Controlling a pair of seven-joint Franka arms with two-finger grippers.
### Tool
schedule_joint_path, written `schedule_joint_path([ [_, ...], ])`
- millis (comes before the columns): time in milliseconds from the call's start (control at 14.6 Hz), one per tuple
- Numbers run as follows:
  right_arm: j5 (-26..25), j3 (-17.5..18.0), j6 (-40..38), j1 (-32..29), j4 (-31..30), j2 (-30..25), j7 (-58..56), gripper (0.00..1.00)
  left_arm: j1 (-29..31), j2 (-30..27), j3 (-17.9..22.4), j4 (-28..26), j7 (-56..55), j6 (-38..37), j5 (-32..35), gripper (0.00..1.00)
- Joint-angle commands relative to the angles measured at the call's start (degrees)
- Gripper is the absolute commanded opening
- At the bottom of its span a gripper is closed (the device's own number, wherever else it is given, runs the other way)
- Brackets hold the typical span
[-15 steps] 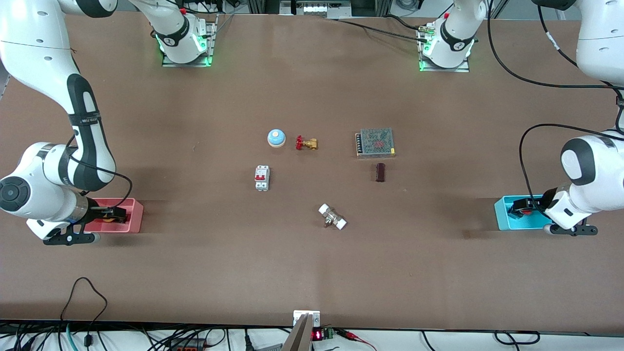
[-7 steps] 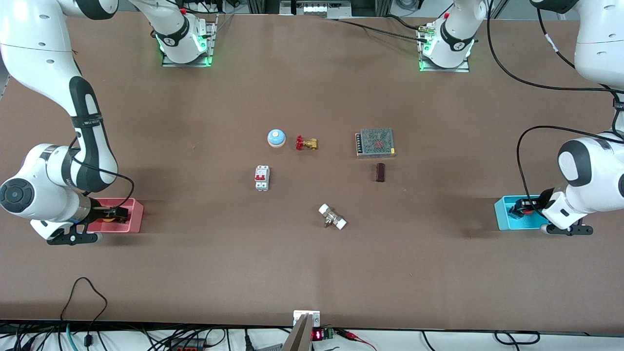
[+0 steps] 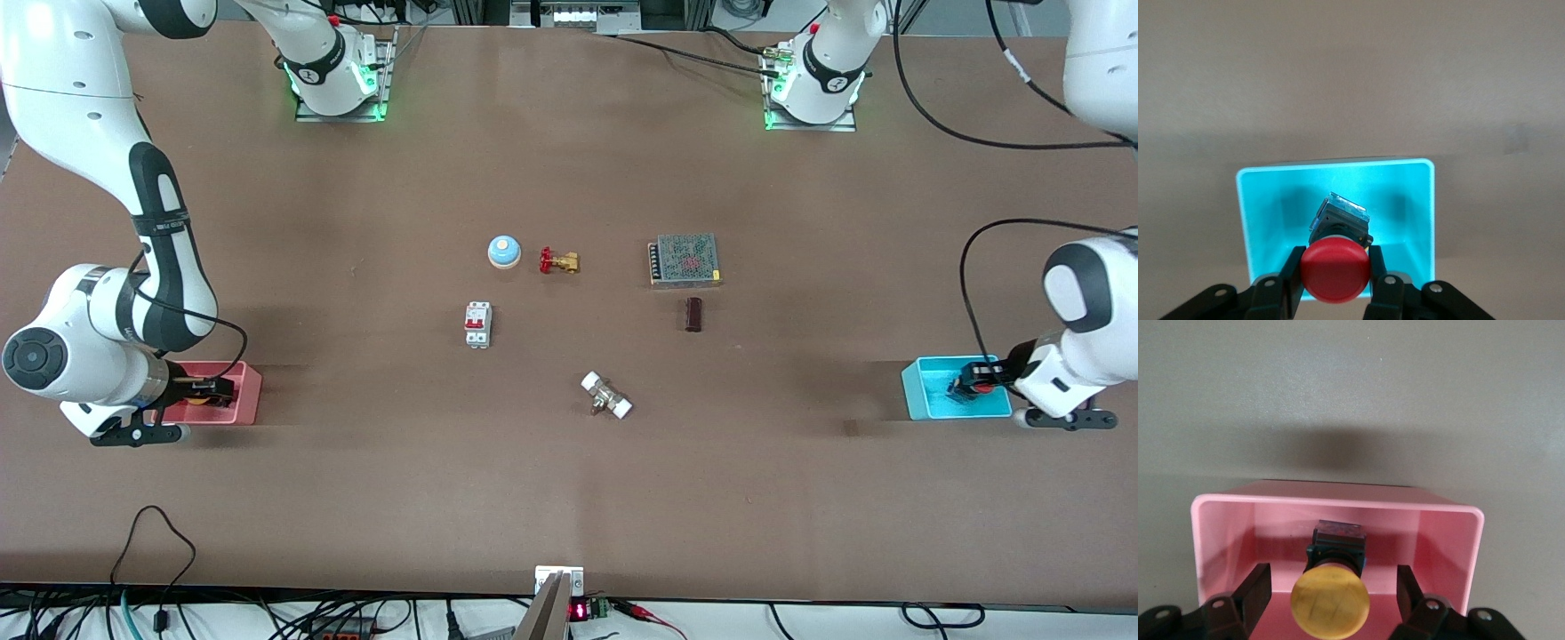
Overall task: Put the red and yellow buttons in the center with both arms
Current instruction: 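Lift the yellow button with the right gripper while the left gripper lifts the red button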
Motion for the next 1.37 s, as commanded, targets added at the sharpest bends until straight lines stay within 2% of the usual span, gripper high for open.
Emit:
schedule_joint_path([
  [0, -0.13, 0.50, -0.25, -0.56, 1.27, 0.78, -0.81, 0.66, -0.79, -3.63, -0.45, -0.62, 0.31, -1.84, -0.12, 0.32],
  [69, -0.13, 0.50, -0.34, -0.65, 1.27, 0.78, -0.89, 0.51, -1.48, -4.07, -0.54, -0.62, -0.22, -2.27, -0.12, 0.32],
  [206, -0.13, 0.50, -0.34, -0.65, 1.36, 0.78, -1.33, 0.28, -3.85, -4.52, -0.63, -0.62, -3.71, -3.68, -0.21, 0.33],
  [344, -0.13, 0.50, -0.60, -0.65, 1.70, 0.78, -1.68, 0.18, -7.36, -4.61, -0.63, -0.71, -9.07, -3.77, -0.21, 0.33],
  [550, -0.04, 0.77, -3.22, -0.48, 3.28, -0.44, -1.68, 0.17, -12.02, -3.64, -0.63, -0.88, -15.50, -3.68, -0.47, 0.33],
  [687, -0.04, 0.94, -9.97, -0.22, 6.87, -1.41, -1.77, 0.17, -15.27, -2.42, -0.72, -0.88, -19.53, -3.51, -0.82, 0.33],
  [824, -0.21, 1.03, -17.10, 0.92, 9.87, -4.91, -1.69, 0.18, -18.78, -0.92, -0.72, -0.80, -24.54, -2.89, -1.00, 0.34],
  [1031, -0.74, 0.68, -20.02, 6.45, 9.71, -9.31, 4.17, 0.21, -22.40, 1.01, -0.72, -0.80, -29.74, -0.88, -1.18, 0.34],
  [1305, 0.21, 1.03, -23.62, 13.66, 9.27, -10.12, 15.61, 0.20, -26.09, 2.86, -0.81, -0.80, -34.58, 1.84, -4.15, 0.34],
])
